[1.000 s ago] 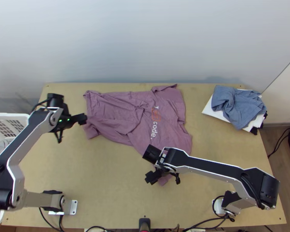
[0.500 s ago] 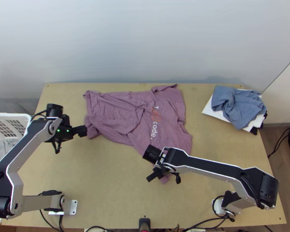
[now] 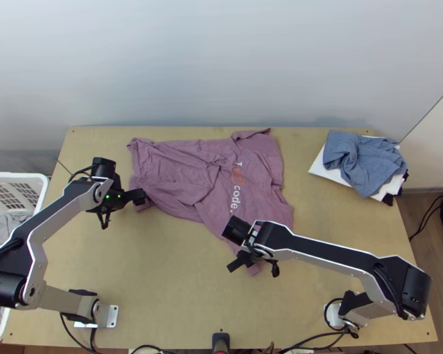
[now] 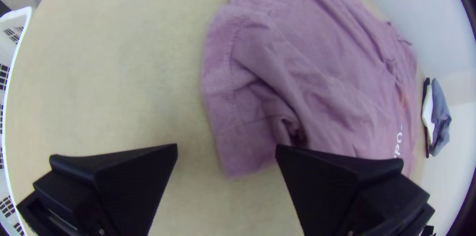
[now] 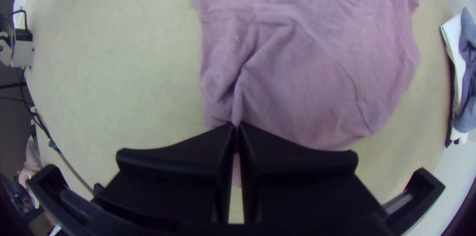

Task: Fold the t-shirt

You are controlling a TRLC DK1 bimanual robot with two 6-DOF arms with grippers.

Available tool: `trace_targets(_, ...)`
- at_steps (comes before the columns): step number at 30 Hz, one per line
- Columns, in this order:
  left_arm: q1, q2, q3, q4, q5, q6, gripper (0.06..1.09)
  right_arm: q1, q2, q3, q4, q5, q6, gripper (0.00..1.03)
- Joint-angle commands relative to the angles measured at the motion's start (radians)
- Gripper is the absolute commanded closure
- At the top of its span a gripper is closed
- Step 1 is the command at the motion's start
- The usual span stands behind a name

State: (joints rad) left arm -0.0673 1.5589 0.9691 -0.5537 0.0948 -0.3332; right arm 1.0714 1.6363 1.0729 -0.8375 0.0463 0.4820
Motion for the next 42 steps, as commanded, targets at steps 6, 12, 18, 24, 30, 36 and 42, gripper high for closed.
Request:
trace_targets(6, -0.011, 0.070, 0.014, 0.072, -0.004, -0.033, 0.27, -0.028, -0.013, 0.002, -0.017, 0.010, 0.003, 1.00)
trace_targets(12, -0.008, 0.075, 0.003, 0.103, -0.006, -0.049, 0.52, -0.037, -0.013, 0.004, -0.017, 0.017, 0.003, 1.00)
trace_targets(18, -0.008, 0.064, 0.000, 0.104, -0.038, -0.061, 1.01, -0.073, -0.036, 0.002, -0.023, 0.018, 0.001, 1.00)
trace_targets(24, -0.006, -0.063, 0.002, 0.020, -0.041, -0.029, 1.05, -0.131, -0.098, -0.013, -0.091, 0.018, -0.019, 1.00)
trace_targets(30, 0.055, -0.237, -0.029, -0.117, -0.015, 0.109, 1.05, -0.183, -0.222, -0.082, -0.115, 0.017, -0.028, 1.00)
trace_targets(36, 0.187, -0.392, -0.056, -0.229, 0.056, 0.292, 1.05, -0.223, -0.348, -0.096, -0.209, -0.005, -0.109, 1.00)
trace_targets(42, 0.239, -0.517, -0.087, -0.328, 0.102, 0.448, 1.05, -0.215, -0.412, -0.094, -0.325, -0.062, -0.164, 1.00)
